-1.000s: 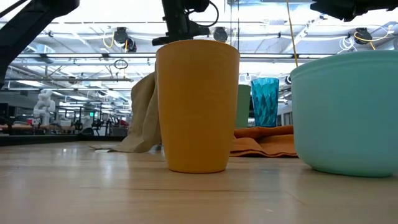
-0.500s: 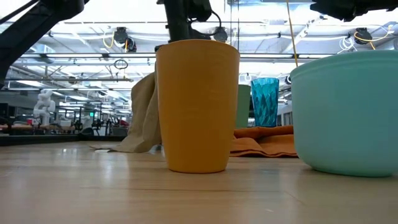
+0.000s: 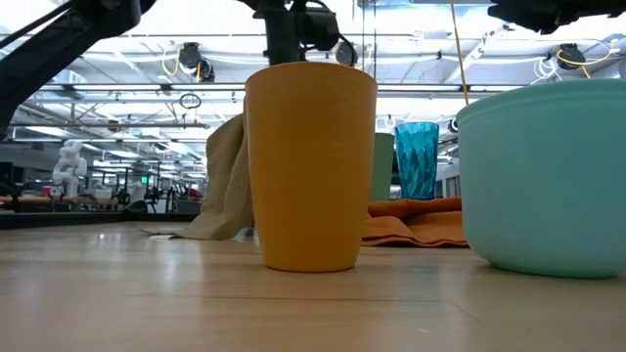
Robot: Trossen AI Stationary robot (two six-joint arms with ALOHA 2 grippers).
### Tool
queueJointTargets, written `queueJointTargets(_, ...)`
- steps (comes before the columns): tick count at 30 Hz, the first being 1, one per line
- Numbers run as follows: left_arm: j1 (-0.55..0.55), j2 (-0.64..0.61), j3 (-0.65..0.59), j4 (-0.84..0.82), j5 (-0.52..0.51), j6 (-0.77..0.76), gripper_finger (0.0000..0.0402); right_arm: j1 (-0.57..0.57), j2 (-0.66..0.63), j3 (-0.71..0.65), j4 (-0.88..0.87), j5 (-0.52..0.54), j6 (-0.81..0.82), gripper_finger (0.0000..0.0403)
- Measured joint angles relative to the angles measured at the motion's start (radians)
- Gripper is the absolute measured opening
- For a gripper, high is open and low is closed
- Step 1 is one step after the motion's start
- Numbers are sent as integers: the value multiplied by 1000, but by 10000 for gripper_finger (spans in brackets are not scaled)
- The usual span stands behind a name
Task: Stack small to large cups/mugs on shelf
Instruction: Put the black mug on the shelf
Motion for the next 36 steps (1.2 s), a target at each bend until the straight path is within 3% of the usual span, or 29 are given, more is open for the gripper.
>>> queueJointTargets(14,-4,27,-1,11,59,19,13,0,0,0,0,0,0,265)
queueJointTargets(36,22,35,-1,-19,56,52,13,0,0,0,0,0,-1,265)
